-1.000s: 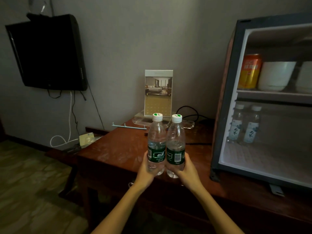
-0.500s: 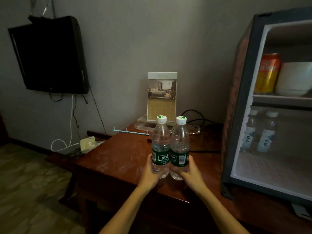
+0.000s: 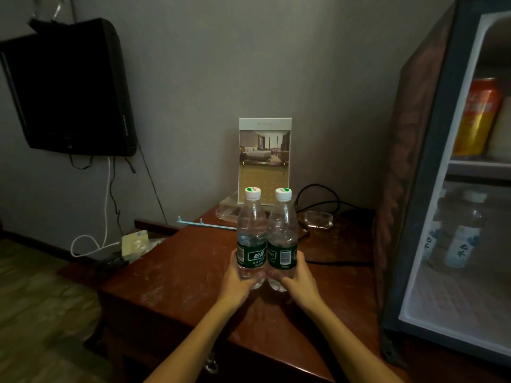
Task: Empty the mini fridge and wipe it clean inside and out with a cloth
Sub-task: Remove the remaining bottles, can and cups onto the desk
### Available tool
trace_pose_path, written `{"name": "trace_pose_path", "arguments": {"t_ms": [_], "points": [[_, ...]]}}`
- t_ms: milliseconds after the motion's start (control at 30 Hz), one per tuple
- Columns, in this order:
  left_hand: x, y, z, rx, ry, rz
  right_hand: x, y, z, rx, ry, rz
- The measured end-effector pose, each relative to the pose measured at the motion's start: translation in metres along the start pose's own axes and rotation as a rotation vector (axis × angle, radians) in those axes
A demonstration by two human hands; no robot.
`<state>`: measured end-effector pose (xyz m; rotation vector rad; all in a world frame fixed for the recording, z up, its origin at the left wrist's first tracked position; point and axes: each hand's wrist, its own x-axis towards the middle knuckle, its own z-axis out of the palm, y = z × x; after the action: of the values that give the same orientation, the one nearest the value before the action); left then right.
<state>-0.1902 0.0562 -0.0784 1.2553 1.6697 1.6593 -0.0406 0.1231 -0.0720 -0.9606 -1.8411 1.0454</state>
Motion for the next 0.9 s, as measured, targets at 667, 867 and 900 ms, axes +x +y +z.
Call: {"name": "trace_pose_path", "arguments": {"t_ms": [667,867,900], "points": [[0.081,-0.023,-0.034,0.048,0.093,-0.033,0.092,-0.001,0.065,-0.012,-0.033,-0.059],[0.102,-0.036,-0.036,0.067,0.156,0.029,0.118,0.005,0.08,-0.021,-0.006,-0.065],[0.105,-0.036,-0.036,0.067,0.165,0.033,0.122,0.005,0.084,-0.028,0.009,-0.071]]}}
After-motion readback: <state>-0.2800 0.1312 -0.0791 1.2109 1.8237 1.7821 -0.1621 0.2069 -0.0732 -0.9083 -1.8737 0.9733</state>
